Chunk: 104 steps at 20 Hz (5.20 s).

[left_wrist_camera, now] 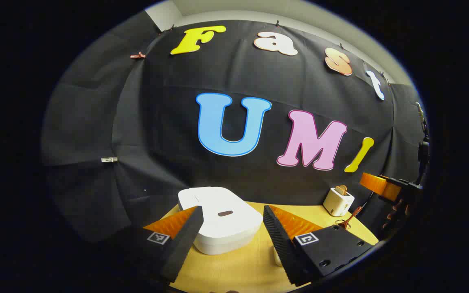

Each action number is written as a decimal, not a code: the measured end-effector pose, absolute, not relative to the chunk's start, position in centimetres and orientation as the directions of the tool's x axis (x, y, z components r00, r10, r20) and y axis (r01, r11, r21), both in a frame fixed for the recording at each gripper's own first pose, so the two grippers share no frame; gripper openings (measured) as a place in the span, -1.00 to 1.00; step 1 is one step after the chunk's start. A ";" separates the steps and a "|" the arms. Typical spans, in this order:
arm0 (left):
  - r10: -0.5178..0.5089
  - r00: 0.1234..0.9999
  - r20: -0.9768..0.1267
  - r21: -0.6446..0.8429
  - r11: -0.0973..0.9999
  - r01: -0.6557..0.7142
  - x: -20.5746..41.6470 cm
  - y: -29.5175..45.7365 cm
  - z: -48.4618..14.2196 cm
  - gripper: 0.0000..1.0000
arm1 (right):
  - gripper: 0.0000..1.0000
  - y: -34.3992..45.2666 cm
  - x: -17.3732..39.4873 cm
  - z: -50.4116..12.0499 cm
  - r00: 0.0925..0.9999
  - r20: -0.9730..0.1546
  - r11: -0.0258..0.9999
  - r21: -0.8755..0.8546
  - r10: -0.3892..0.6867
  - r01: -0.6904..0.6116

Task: Close the left gripper, press the button to open the rice cooker; take a wooden spoon from the chopstick holder with the right hand, scoop a spoonful of rice and pour it into the rice cooker, then put the wooden spoon back into the chopstick holder.

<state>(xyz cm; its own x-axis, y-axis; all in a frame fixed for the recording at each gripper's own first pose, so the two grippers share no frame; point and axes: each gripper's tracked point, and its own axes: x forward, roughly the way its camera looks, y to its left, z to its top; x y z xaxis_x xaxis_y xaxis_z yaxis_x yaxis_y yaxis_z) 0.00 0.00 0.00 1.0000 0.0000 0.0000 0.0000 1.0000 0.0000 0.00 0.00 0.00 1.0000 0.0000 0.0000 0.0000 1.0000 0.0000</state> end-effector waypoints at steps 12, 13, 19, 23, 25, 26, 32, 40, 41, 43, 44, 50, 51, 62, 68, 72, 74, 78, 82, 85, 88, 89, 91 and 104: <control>-0.067 0.995 -0.073 0.059 0.996 0.071 3.5 -4.3 -2.5 0.91 | 0.96 -5.5 0.3 -3.0 0.993 -0.078 0.995 0.037 -0.093 0.096; -0.070 0.994 -0.081 0.060 0.995 0.075 3.8 -4.5 -2.6 0.91 | 0.96 -5.8 0.4 -3.1 0.992 -0.082 0.994 0.044 -0.100 0.104; -0.092 0.991 -0.097 0.074 0.992 0.100 5.7 -5.2 -2.2 0.92 | 0.96 -7.9 0.5 -3.5 0.986 -0.088 0.987 0.066 -0.143 0.149; -0.095 0.990 -0.103 0.092 0.990 0.104 6.9 -5.0 -1.9 0.89 | 0.97 -9.7 0.1 -4.1 0.977 -0.104 0.977 0.080 -0.187 0.196; -0.100 0.991 -0.090 0.095 0.990 0.108 7.6 -4.8 -1.3 0.73 | 0.97 -10.6 -0.1 -4.4 0.970 -0.117 0.970 0.092 -0.213 0.224; -0.092 0.992 -0.084 0.103 0.990 0.100 8.3 -4.4 -1.1 0.63 | 0.97 -11.0 -0.2 -4.6 0.967 -0.125 0.967 0.098 -0.224 0.236; -0.095 0.990 -0.102 0.107 0.989 0.106 11.2 -2.4 -0.5 -0.43 | 0.97 -11.3 -0.6 -4.9 0.961 -0.137 0.963 0.091 -0.239 0.253; -0.125 0.966 -0.228 0.099 0.984 0.150 16.6 -0.6 -4.3 -0.90 | 0.97 -12.5 -1.6 -6.1 0.946 -0.177 0.954 0.077 -0.272 0.289; -0.123 0.963 -0.241 0.103 0.983 0.151 17.5 -0.3 -4.8 -0.89 | 0.97 -12.5 -1.8 -6.3 0.944 -0.182 0.954 0.071 -0.276 0.292; -0.112 0.954 -0.278 0.124 0.981 0.151 19.4 0.4 -6.5 -0.89 | 0.97 -12.9 -2.1 -6.4 0.939 -0.188 0.952 0.057 -0.286 0.302; -0.107 0.948 -0.298 0.119 0.982 0.148 20.2 0.8 -7.4 -0.90 | 0.97 -13.1 -2.2 -6.6 0.937 -0.194 0.950 0.055 -0.291 0.307; -0.080 0.920 -0.383 0.113 0.985 0.133 22.0 2.1 -10.4 -0.89 | 0.97 -13.7 -2.2 -7.2 0.926 -0.214 0.944 0.051 -0.310 0.327; -0.078 0.915 -0.396 0.104 0.986 0.130 22.0 2.1 -11.0 -0.89 | 0.97 -13.7 -2.2 -7.3 0.926 -0.216 0.943 0.052 -0.310 0.328; -0.043 0.889 -0.456 0.119 0.987 0.109 21.9 2.6 -13.3 -0.88 | 0.97 -13.2 -1.5 -8.4 0.931 -0.241 0.954 0.059 -0.273 0.295; -0.045 0.923 -0.383 0.098 0.991 0.090 21.8 2.5 -11.1 -0.88 | 0.97 -14.0 -2.5 -8.5 0.930 -0.242 0.953 0.051 -0.278 0.299; -0.010 0.982 -0.190 0.191 0.980 0.047 21.1 1.3 -4.1 -0.89 | 0.97 -15.4 -2.6 -8.5 0.923 -0.239 0.942 0.069 -0.303 0.327; -0.023 0.992 -0.128 0.207 0.977 0.049 20.3 0.5 -1.5 -0.89 | 0.97 -15.4 -2.3 -8.8 0.923 -0.245 0.943 0.080 -0.297 0.324; -0.022 1.000 0.018 0.214 0.977 0.017 17.3 -0.5 2.8 -0.90 | 0.97 -15.2 -1.3 -8.9 0.932 -0.242 0.950 0.085 -0.272 0.299; -0.041 0.998 0.039 0.189 0.981 0.033 14.0 -2.0 2.7 -0.89 | 0.97 -16.0 -0.1 -9.5 0.933 -0.250 0.956 0.072 -0.260 0.285; -0.057 0.998 0.003 0.177 0.983 0.055 12.1 -3.7 1.3 -0.89 | 0.97 -17.9 1.1 -9.9 0.929 -0.256 0.952 0.078 -0.269 0.297; -0.081 0.996 -0.046 0.166 0.982 0.087 10.8 -5.8 -0.8 -0.76 | 0.97 -19.9 2.9 -11.2 0.920 -0.293 0.948 0.101 -0.261 0.301; -0.081 0.995 -0.052 0.167 0.982 0.089 10.5 -6.3 -1.2 -0.65 | 0.97 -20.4 3.5 -12.3 0.910 -0.335 0.950 0.102 -0.246 0.294; -0.089 0.993 -0.075 0.168 0.981 0.100 9.9 -7.5 -2.3 -0.31 | 0.98 -21.8 4.4 -14.2 0.889 -0.398 0.953 0.097 -0.226 0.286; -0.008 0.960 -0.281 0.150 0.987 0.052 7.3 -11.0 -9.4 0.90 | 0.98 -30.4 14.4 -24.4 0.840 -0.507 0.933 0.172 -0.192 0.316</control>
<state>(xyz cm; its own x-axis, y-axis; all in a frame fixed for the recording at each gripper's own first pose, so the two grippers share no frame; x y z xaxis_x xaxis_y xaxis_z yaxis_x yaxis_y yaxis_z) 7.33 -10.98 -9.36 0.9596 -0.0076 -0.2813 0.0518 0.9873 0.1499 14.43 -30.38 -24.44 0.8403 -0.1916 -0.5071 0.3163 0.9330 0.1716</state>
